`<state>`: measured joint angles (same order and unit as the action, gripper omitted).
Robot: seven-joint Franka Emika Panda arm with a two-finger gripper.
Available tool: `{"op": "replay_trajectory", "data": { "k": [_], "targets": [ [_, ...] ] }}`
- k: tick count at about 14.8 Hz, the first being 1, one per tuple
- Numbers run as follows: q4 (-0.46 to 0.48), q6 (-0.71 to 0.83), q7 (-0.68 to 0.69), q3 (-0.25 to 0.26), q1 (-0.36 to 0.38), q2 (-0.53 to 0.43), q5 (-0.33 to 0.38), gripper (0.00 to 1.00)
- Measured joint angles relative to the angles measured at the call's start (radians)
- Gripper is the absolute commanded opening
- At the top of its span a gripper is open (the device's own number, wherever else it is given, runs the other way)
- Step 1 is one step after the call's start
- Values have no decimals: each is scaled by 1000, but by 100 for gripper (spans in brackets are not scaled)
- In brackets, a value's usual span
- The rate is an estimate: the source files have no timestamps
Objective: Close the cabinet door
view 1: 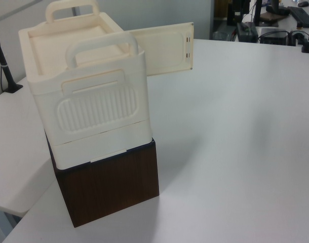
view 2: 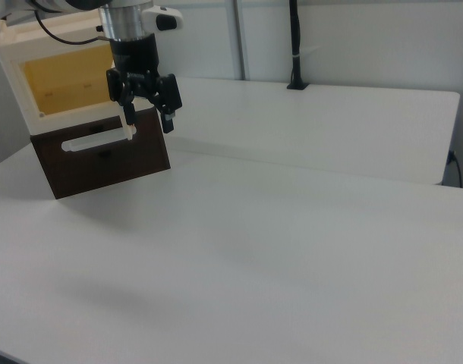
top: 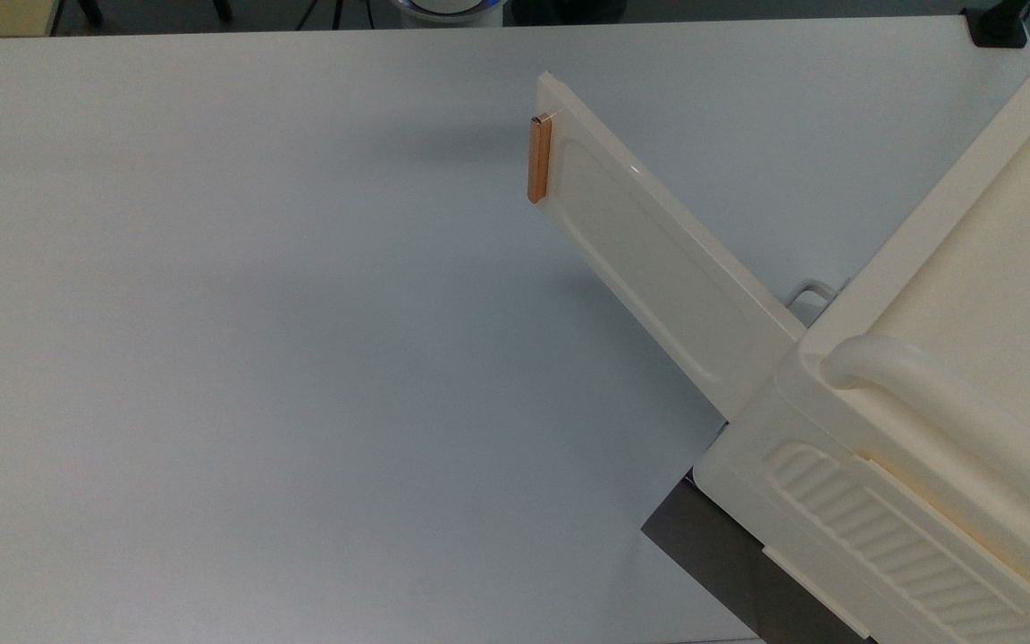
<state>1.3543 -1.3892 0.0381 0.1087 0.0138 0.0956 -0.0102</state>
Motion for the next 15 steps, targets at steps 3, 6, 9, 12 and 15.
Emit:
{"op": "replay_trajectory", "data": {
  "k": [3,6,9,12,15],
  "targets": [
    [1,0,0,0,1,0,-9,100],
    [2,0,0,-1,1,1,-12,100],
    [3,0,0,-1,1,3,-12,100],
    [4,0,0,-1,1,4,-12,100],
    [5,0,4,-1,2,5,-12,100]
  ]
}}
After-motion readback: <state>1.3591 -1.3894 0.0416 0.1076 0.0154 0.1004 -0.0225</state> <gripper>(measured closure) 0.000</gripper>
